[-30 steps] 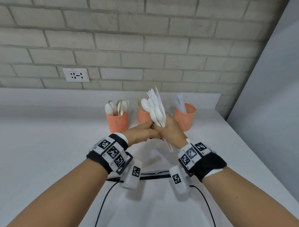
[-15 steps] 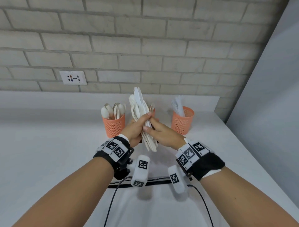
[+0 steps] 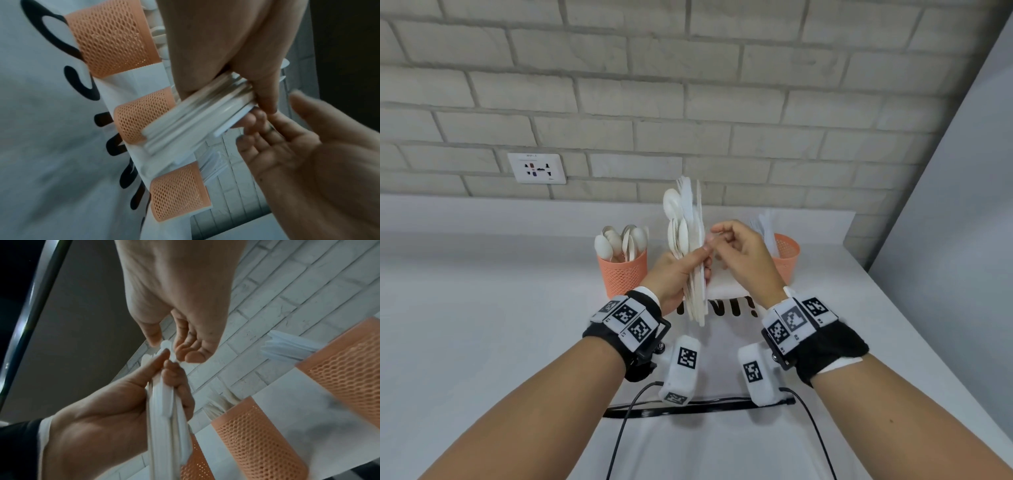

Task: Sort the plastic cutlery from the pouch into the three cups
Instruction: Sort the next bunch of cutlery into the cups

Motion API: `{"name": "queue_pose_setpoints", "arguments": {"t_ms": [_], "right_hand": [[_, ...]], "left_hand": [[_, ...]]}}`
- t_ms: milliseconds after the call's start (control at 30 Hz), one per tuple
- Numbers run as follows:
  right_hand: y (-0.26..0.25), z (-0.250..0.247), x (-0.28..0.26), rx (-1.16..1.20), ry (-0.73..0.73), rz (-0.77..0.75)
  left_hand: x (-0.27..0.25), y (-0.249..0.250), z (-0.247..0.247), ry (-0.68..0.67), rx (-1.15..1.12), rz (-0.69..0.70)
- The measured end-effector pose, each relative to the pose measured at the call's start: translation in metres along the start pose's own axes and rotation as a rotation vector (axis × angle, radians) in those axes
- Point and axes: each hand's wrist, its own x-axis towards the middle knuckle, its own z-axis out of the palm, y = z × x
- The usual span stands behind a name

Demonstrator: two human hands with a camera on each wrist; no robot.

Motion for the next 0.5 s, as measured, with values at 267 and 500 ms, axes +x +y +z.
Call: {"name": "queue_pose_setpoints", "arguments": {"t_ms": [267, 500], "right_hand": [[0.009, 0.008, 0.012, -0.033, 0.064, 0.075], [0.001, -0.002, 0.021, 0.109, 0.204, 0.187]], "left_hand": [[0.002, -0.001, -0.007, -0.152, 0.063, 0.017], [0.005, -0.003, -0.014, -0.114, -0.071, -0.093]]}}
